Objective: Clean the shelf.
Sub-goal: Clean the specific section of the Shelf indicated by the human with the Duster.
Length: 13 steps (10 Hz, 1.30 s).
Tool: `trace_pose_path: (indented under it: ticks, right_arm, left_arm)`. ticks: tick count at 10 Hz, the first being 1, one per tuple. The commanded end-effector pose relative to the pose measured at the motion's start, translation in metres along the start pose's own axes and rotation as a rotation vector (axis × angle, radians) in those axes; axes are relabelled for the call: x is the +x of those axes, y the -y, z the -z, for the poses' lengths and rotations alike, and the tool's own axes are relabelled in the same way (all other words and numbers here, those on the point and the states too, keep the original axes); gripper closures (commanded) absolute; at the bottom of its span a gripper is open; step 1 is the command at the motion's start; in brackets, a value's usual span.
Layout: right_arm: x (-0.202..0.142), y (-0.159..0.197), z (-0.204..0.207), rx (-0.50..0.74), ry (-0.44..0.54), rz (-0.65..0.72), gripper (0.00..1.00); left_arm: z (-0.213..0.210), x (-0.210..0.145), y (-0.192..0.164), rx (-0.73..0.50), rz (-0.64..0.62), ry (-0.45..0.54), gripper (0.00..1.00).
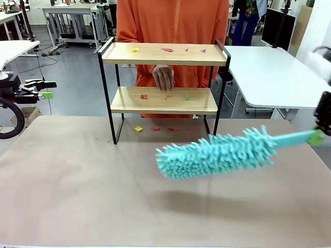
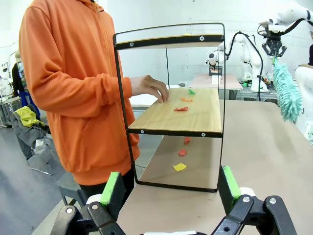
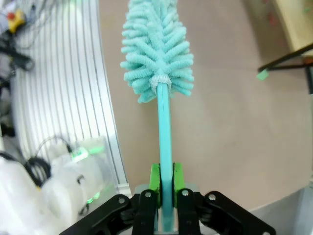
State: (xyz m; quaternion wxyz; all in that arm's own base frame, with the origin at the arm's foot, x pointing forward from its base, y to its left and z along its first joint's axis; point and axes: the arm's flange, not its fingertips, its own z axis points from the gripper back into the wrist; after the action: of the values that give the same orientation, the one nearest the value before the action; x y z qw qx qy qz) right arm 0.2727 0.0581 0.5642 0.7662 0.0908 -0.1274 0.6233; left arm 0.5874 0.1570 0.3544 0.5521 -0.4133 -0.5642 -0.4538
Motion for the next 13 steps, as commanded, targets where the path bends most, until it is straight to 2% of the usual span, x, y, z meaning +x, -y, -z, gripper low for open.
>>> trace_pose_path:
  ticks: [1,3,5,6,7,11,12,13]
  right_arm:
    - [0.049,-0.004,0.002,-0.035,0.046,0.182,0.87]
    - [0.091,-0.011,0.006,-0.078,0.113,0.473,0.87]
    - [0.12,-0.019,0.014,-0.121,0.197,0.586,0.87]
    - [0.12,-0.02,0.012,0.03,0.266,0.576,0.87]
    - [0.106,-0.016,0.01,-0.081,0.129,0.529,0.87]
    - [0.111,-0.018,0.012,-0.072,0.135,0.555,0.87]
    - [0.141,-0.029,0.024,-0.127,0.119,0.647,0.87]
    - [0.158,-0.035,0.028,-0.156,0.145,0.694,0.87]
  left_arm:
    - [0.001,0.003,0.002,0.008,0.011,0.0,0.0]
    - [0.001,0.003,0.002,0.008,0.011,0.0,0.0]
    - [0.001,0.003,0.002,0.008,0.011,0.0,0.0]
    - [0.001,0.003,0.002,0.008,0.011,0.0,0.0]
    - [0.001,0.003,0.002,0.008,0.011,0.0,0.0]
    - [0.001,0.003,0.002,0.008,0.011,0.0,0.0]
    - [0.001,0.003,0.002,0.008,0.011,0.0,0.0]
    - [0.001,0.003,0.002,0.008,0.011,0.0,0.0]
